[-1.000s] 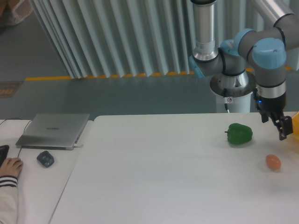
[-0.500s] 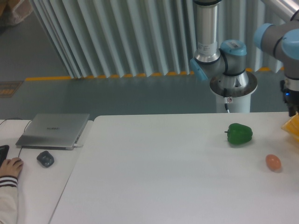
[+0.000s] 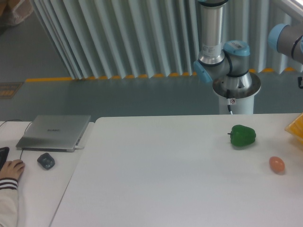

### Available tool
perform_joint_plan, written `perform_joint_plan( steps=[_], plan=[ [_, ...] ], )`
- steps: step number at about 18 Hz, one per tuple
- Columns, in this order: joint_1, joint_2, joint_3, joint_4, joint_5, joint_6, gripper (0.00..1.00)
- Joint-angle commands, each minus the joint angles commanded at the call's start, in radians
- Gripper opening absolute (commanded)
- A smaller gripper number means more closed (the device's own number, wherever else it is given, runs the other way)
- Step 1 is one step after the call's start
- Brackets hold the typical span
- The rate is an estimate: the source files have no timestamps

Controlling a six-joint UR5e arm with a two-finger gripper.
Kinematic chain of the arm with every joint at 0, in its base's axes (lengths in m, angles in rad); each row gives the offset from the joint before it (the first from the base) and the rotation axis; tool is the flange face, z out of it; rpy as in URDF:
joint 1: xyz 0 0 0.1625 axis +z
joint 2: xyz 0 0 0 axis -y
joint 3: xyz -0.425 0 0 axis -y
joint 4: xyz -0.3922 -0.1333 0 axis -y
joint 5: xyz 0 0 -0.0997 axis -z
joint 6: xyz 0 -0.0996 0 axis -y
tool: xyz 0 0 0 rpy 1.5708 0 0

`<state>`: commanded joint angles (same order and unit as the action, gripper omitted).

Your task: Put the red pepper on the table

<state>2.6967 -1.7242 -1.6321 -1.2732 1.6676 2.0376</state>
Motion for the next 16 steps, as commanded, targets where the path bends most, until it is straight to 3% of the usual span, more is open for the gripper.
perform_joint_plan(
  steps=[4, 6, 8, 12, 15, 16],
  plan=[
    [-0.005, 0.011, -0.048, 0.032, 0.061, 0.01, 1.0],
    [-0.008, 0.015, -0.089, 0.104, 0.107, 0.007, 1.0],
    [-0.006, 0.02, -0.103, 0.13, 0.112, -0.005, 1.0],
    [0.008, 0.012, -0.066, 0.108, 0.113, 0.047, 1.0],
    [0.005, -0.008, -0.057, 0.091, 0.104, 0.222, 1.0],
    [-0.001, -0.041, -0.057, 0.089, 0.107, 0.254, 1.0]
  ],
)
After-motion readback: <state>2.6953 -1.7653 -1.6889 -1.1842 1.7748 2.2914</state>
